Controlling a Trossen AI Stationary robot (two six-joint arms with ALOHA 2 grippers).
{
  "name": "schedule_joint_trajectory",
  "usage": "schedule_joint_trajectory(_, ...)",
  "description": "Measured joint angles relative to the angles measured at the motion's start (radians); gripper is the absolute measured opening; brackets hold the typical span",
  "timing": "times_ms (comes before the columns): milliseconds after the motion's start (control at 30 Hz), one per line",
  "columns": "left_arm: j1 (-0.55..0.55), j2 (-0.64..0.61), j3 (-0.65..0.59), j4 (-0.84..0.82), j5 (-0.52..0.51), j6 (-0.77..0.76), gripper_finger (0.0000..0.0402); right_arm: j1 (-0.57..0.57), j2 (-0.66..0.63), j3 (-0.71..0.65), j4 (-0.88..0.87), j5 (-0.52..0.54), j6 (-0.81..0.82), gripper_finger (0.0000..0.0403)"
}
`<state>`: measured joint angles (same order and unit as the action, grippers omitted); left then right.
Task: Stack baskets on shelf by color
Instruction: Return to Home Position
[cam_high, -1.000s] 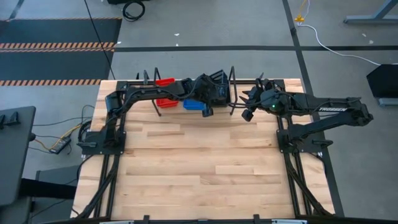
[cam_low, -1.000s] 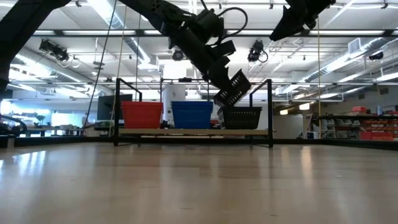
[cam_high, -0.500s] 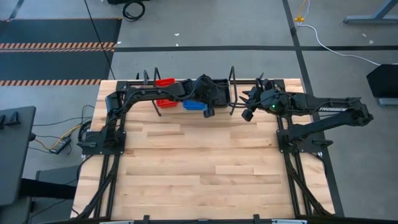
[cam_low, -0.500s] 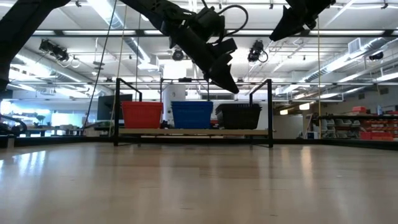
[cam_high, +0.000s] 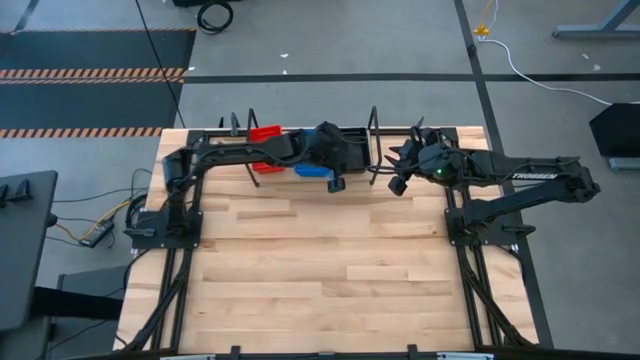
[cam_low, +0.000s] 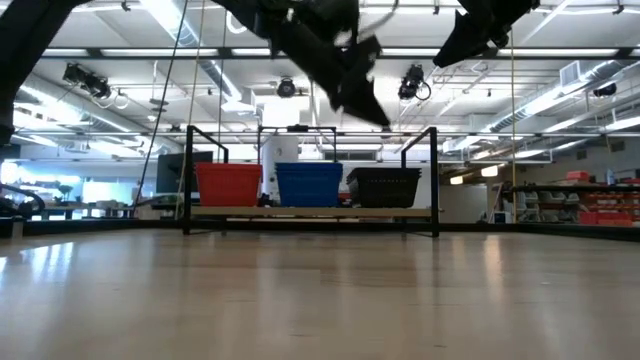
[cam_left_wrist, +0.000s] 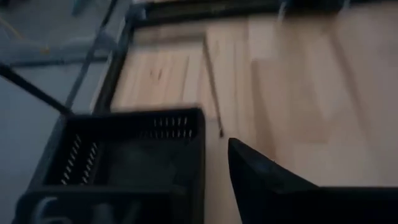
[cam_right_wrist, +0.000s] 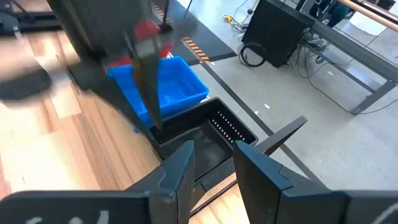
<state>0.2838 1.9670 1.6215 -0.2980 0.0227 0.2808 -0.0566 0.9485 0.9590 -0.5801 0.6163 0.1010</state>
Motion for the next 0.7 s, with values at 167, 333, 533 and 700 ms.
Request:
schedule_joint_trajectory(167, -0.016, -0.124, 0.0, -0.014, 0.005, -0.008, 0.0072, 0.0, 0.0, -0.049, 0.065, -0.009, -0.039, 0.0119)
schedule_joint_trajectory(333, -0.01, -0.273, -0.056, -0.015, 0.069, -0.056, 0.0052, 0.0, -0.017, -0.087, 0.231, -0.144, -0.111, 0.0119)
schedule_joint_trajectory(533, -0.026, -0.52, -0.34, 0.102, 0.068, -0.111, 0.0017, 0.001, -0.054, -0.135, 0.406, -0.366, -0.164, 0.0119)
schedule_joint_trajectory(700, -0.051, -0.767, -0.621, 0.263, 0.059, -0.159, 0.0005, -0.005, -0.103, -0.162, 0.401, -0.368, -0.164, 0.0119)
